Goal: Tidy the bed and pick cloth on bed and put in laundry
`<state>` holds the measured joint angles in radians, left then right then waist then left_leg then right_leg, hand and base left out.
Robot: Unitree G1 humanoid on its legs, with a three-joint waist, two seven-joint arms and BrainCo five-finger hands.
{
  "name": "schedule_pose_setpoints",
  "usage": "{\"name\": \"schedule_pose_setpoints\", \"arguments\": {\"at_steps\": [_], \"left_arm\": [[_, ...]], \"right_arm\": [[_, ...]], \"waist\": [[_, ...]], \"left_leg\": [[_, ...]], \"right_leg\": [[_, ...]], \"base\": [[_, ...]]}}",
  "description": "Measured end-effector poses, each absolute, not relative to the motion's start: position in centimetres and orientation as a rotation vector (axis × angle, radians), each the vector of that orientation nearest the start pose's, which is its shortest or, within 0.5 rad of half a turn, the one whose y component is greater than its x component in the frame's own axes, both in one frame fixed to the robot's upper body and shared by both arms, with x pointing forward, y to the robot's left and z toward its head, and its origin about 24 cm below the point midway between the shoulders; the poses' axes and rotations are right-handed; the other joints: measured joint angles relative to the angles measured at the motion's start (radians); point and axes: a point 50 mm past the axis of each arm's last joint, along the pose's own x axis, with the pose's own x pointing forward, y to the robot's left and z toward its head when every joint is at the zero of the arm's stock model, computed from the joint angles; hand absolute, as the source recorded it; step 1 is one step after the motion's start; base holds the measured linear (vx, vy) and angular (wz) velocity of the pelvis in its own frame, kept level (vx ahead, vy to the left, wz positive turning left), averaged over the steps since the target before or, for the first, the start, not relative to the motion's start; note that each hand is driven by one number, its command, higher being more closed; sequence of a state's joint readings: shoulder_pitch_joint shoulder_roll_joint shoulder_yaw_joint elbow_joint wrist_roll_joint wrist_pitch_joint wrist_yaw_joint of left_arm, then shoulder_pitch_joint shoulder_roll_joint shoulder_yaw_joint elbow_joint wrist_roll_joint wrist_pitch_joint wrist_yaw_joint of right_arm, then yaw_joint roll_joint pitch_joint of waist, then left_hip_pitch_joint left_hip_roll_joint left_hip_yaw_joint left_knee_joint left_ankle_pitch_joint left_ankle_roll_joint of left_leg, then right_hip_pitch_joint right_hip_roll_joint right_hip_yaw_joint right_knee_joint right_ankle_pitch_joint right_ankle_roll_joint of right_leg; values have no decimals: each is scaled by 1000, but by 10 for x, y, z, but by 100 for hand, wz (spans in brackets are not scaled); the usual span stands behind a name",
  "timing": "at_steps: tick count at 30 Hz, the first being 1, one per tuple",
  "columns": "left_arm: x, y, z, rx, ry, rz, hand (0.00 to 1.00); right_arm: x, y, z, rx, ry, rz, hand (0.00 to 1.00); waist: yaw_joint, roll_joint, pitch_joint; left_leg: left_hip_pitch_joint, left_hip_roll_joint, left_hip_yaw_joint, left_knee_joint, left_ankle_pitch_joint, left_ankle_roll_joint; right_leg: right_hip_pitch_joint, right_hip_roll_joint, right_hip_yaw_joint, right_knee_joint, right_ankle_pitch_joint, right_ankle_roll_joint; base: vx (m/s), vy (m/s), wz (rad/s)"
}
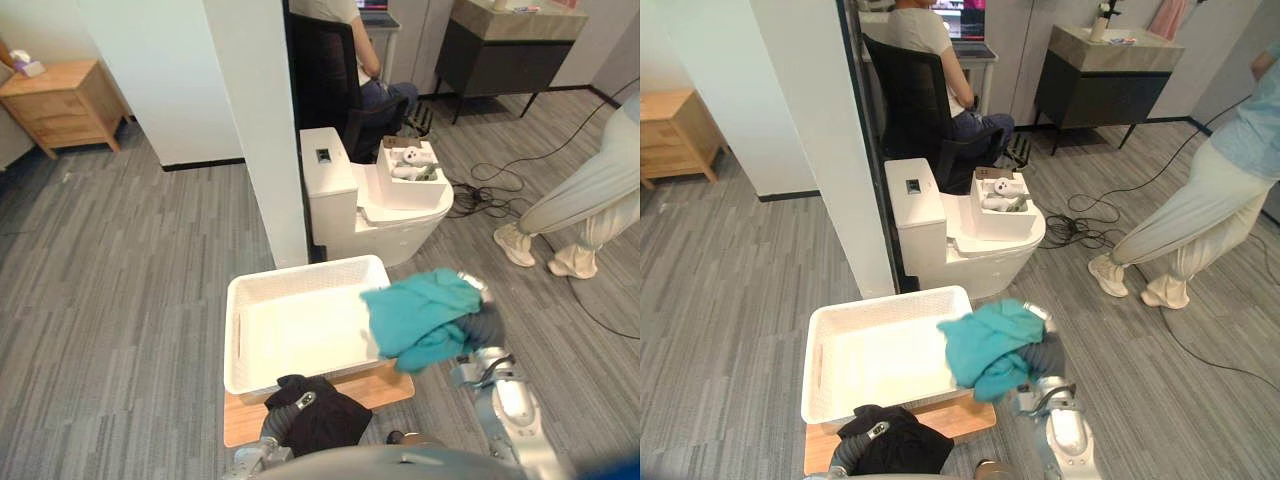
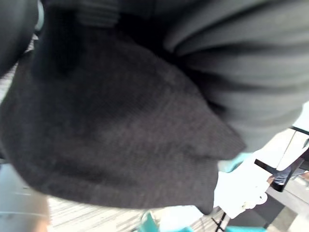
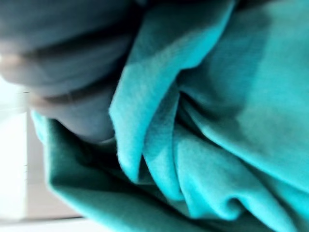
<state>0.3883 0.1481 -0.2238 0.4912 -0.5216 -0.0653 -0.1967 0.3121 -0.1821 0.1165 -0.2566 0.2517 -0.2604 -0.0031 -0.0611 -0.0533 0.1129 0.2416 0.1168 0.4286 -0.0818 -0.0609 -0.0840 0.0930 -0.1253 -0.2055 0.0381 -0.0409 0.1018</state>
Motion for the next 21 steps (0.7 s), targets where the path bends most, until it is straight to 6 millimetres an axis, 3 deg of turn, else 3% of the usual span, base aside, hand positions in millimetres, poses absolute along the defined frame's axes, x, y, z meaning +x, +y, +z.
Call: {"name": "schedule_pose_setpoints", "arguments": {"at_steps": [6, 11, 16, 21], "left_arm": [[91, 156, -120, -420, 788, -49, 100], [88, 157, -126, -423, 807, -27, 100], [92, 161, -126, -421, 795, -14, 100], [94, 163, -126, -414, 792, -23, 100]], "right_arm": [[230, -161, 107, -14, -366, 247, 100], [252, -155, 118, -44, -342, 324, 100], [274, -143, 111, -62, -239, 363, 100], [288, -125, 78, -62, -72, 367, 100]], "waist": [[25, 4, -6], [30, 29, -18], [54, 26, -19], [62, 28, -19]], "left_leg": [[-19, -6, -26, 2, 0, 3], [-38, -10, -54, 2, 4, 8], [-51, -12, -84, 14, 5, 8], [-60, -15, -130, -10, 35, 6]], "right_leg": [[20, 2, -7, -63, 33, 2], [24, 2, -38, -75, 35, 1], [48, 2, -80, -101, 42, -3], [57, 4, -133, -110, 43, -4]], "base": [[-25, -12, 6], [10, -23, 19], [-4, -20, 20], [-32, -31, 28]]}}
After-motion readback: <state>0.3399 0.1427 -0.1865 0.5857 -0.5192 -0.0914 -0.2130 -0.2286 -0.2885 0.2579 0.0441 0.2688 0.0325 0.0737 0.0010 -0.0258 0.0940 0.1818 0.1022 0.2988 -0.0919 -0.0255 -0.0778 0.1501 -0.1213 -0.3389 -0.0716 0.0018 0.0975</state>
